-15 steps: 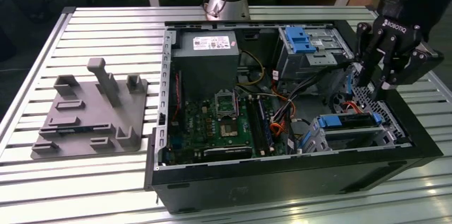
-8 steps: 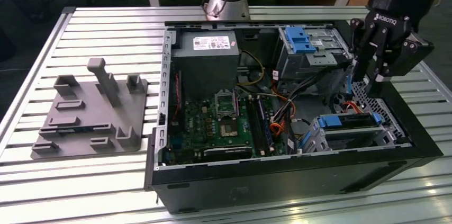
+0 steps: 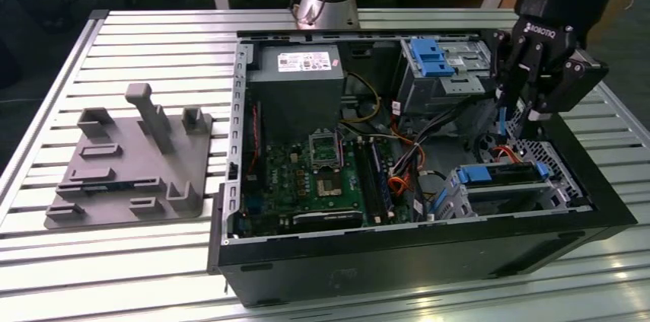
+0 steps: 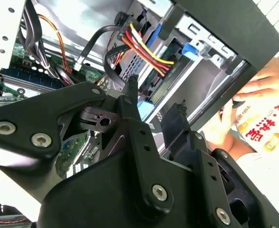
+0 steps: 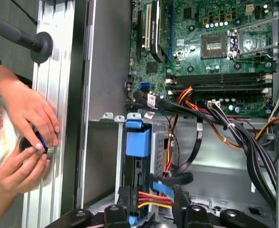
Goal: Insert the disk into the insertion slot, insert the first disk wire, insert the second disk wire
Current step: 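Insert the second disk wire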
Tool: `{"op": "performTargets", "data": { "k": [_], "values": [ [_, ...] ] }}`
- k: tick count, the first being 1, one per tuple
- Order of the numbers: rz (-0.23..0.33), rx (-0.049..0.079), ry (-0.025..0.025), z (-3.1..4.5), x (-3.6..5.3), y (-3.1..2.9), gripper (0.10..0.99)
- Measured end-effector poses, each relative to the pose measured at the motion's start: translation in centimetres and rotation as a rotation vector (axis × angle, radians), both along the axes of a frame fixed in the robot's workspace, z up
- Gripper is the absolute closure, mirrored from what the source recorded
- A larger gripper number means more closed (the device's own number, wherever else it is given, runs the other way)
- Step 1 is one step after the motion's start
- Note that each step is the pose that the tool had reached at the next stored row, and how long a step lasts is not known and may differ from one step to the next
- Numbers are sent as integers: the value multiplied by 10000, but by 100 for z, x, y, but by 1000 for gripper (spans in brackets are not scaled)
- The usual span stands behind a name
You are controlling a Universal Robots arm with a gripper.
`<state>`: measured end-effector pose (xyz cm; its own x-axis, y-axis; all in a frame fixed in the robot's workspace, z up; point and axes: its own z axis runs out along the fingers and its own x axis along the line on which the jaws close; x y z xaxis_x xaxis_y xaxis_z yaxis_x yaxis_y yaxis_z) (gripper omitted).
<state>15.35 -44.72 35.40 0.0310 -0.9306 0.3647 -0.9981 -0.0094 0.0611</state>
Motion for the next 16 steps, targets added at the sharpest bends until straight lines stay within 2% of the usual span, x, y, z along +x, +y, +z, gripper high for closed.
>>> {"op": "performTargets", "data": {
  "k": [8, 16],
  "values": [
    [77, -273, 0, -42, -78, 19, 612],
    [168, -340, -1, -78, -102, 20, 612]
  ]
}}
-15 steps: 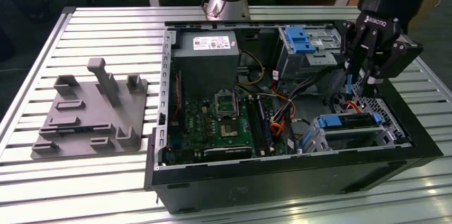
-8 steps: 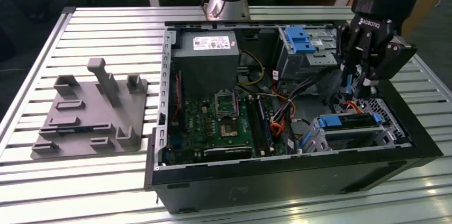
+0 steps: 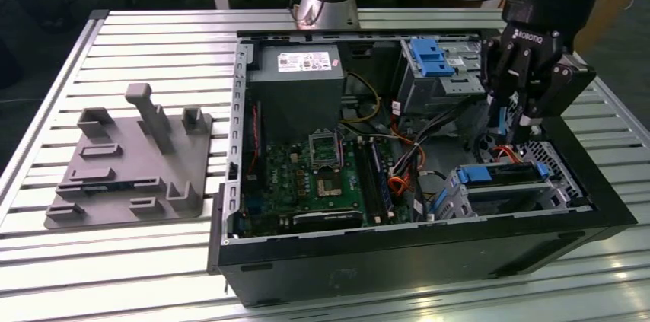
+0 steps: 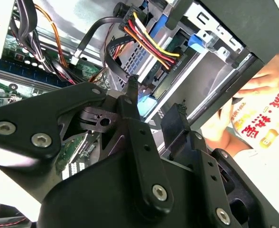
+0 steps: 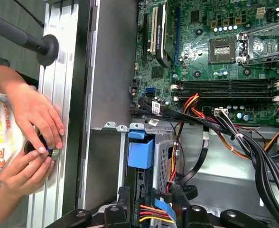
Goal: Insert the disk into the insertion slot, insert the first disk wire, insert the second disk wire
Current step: 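Insert the second disk wire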
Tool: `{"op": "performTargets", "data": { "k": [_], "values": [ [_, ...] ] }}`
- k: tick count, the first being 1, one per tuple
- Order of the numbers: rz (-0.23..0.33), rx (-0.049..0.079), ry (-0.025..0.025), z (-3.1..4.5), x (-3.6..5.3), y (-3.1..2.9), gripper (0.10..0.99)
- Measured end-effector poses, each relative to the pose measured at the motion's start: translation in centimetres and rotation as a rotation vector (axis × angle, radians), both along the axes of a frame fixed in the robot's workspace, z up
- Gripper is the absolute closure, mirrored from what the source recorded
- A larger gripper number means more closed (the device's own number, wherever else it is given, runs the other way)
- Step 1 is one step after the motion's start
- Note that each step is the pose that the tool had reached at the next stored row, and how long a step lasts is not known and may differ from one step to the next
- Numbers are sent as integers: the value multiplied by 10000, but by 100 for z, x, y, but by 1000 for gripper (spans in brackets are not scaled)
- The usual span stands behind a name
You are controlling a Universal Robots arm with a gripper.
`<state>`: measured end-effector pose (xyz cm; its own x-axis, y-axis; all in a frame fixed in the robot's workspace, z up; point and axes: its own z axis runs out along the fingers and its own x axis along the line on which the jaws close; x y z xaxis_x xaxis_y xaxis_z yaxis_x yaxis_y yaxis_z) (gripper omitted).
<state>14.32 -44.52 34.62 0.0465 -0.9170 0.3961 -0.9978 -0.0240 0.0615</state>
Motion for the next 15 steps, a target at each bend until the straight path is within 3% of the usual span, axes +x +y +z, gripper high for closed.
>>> {"op": "performTargets", "data": {
  "k": [9, 10, 11, 15],
  "values": [
    [106, -71, 0, -33, -9, 0, 612],
    [113, -78, 0, -37, -10, 0, 624],
    [118, -84, 0, -40, -13, 0, 698],
    [130, -110, 0, -51, -27, 1, 698]
  ]
}}
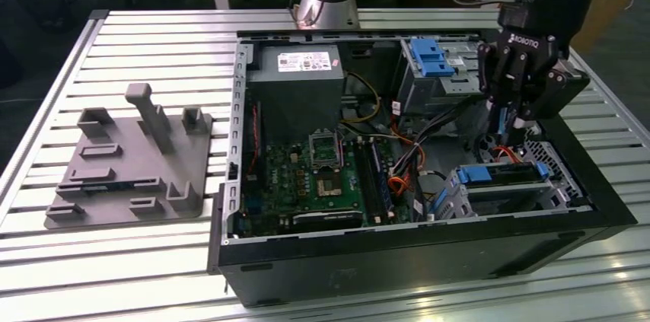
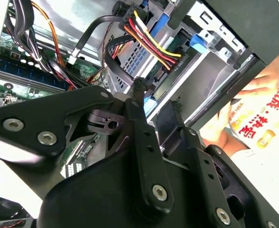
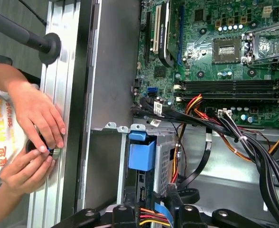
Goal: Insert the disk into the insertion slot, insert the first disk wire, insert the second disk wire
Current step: 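Insert the second disk wire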
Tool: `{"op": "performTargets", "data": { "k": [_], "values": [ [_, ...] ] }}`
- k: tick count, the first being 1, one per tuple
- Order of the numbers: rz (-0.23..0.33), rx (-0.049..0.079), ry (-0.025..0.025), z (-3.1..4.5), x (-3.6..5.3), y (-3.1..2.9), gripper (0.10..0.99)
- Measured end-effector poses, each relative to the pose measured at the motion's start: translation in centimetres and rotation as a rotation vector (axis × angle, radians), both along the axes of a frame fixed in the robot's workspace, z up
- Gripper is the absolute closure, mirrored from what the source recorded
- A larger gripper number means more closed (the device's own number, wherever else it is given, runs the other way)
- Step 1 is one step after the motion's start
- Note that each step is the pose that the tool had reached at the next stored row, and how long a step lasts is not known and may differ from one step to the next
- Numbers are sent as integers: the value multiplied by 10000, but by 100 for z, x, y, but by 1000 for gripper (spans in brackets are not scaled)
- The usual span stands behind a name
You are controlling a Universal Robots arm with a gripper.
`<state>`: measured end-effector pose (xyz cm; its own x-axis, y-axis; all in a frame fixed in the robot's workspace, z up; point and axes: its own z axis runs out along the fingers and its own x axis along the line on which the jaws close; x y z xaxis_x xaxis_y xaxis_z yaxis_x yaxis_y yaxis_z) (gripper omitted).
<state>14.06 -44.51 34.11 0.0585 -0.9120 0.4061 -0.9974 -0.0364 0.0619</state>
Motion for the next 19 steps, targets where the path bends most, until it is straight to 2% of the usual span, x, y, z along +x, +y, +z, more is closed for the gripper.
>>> {"op": "performTargets", "data": {
  "k": [16, 18, 19],
  "values": [
    [-6, -23, -1, -9, -9, 5, 698],
    [-6, -23, -1, -9, -9, 5, 710],
    [-6, -23, -1, -9, -9, 5, 780]
  ]
}}
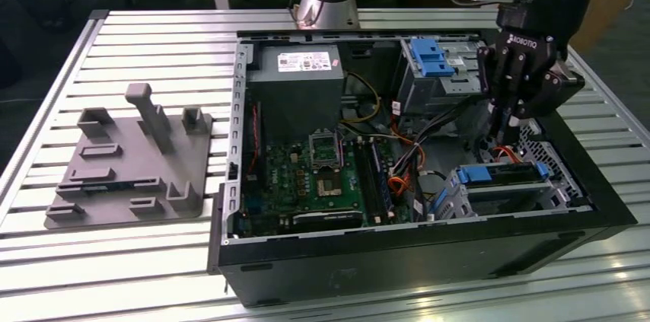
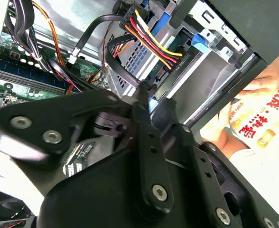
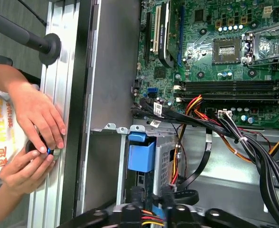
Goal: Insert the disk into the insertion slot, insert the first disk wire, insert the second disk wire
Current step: 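Insert the second disk wire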
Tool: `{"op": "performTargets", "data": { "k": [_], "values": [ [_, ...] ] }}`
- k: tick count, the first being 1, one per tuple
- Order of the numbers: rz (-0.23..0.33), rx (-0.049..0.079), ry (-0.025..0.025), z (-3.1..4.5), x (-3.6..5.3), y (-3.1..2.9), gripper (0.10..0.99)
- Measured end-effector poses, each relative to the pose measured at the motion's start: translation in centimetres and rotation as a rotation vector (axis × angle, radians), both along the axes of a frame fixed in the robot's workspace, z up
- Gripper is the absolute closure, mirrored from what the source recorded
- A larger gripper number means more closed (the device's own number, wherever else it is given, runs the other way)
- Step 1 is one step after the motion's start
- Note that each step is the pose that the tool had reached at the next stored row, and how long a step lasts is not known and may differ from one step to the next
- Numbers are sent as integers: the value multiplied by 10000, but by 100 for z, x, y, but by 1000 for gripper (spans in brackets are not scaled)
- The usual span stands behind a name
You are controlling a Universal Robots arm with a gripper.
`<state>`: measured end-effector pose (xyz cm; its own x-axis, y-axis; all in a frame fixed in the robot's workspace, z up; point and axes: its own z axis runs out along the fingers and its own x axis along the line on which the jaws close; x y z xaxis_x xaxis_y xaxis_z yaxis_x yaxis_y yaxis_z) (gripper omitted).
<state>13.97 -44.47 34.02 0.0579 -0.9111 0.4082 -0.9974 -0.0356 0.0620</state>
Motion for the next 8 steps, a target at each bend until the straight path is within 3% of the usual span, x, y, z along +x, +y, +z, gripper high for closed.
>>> {"op": "performTargets", "data": {
  "k": [1, 2, 8],
  "values": [
    [1, 0, 0, 0, 0, 0, 780],
    [0, 0, 0, 0, 0, 0, 847],
    [1, -2, 0, -1, 2, 0, 847]
  ]
}}
